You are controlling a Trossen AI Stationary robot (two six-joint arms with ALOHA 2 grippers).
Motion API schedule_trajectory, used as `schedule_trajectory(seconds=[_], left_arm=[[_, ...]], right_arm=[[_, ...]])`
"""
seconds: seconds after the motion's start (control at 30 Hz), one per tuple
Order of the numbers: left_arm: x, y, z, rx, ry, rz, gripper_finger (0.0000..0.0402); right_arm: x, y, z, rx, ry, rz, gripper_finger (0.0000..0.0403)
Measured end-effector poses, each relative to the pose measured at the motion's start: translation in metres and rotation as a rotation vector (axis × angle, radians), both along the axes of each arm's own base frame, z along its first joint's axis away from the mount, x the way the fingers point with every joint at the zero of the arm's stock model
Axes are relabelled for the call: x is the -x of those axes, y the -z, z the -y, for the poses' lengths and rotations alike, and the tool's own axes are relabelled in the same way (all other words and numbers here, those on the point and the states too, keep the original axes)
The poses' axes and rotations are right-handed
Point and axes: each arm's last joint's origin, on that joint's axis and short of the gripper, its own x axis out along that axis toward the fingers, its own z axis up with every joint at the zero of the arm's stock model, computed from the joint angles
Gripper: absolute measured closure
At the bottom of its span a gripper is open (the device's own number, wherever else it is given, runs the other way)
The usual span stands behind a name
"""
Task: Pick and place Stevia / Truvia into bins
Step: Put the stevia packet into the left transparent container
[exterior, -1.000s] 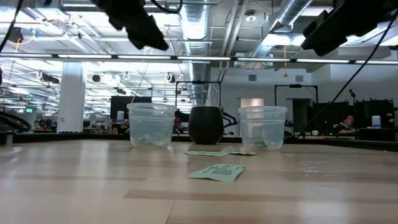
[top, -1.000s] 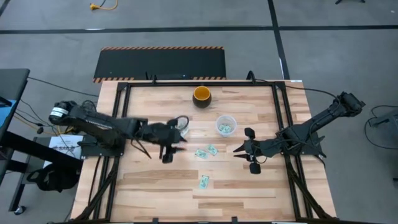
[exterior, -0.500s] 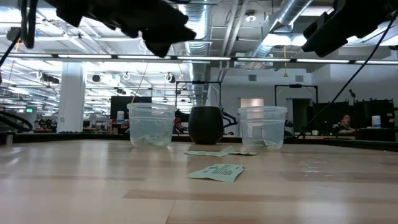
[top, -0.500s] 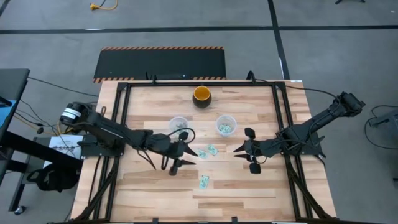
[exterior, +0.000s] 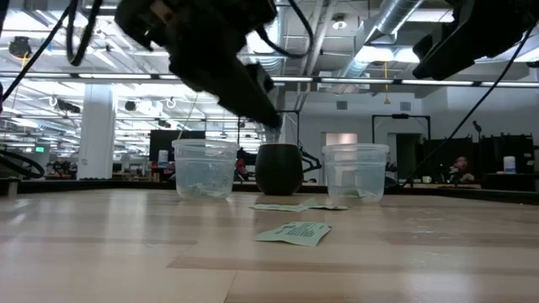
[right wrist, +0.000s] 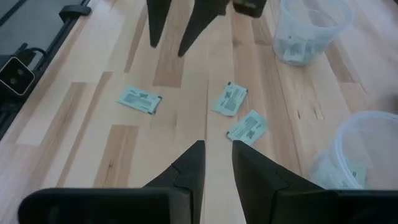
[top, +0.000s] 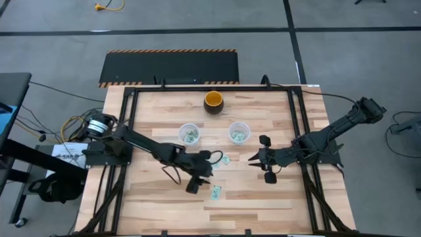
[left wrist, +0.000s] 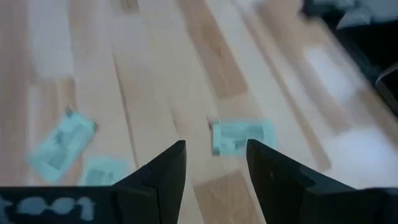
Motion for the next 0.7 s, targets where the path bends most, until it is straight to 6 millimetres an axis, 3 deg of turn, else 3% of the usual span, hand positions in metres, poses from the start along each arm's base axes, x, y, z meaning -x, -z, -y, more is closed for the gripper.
schedule_trajectory(seconds=[0.33, 0.53, 0.7], left_arm=[[-0.024, 0.017, 0.020, -0.092, 0.003, -0.201, 0.0243], [-0.027, 0.024, 0.041, -0.138, 0.021, -0.198, 0.0240], [-0.026, 0.021, 0.050, -0.164, 0.015, -0.164, 0.0211]], right_arm=[[0.002, 0.003, 0.001, 0.017, -0.001, -0.034, 0.0327], [0.004, 0.005, 0.002, 0.032, -0.010, -0.061, 0.0327], [0.004, 0.005, 0.000, 0.070, -0.058, -0.055, 0.0327]])
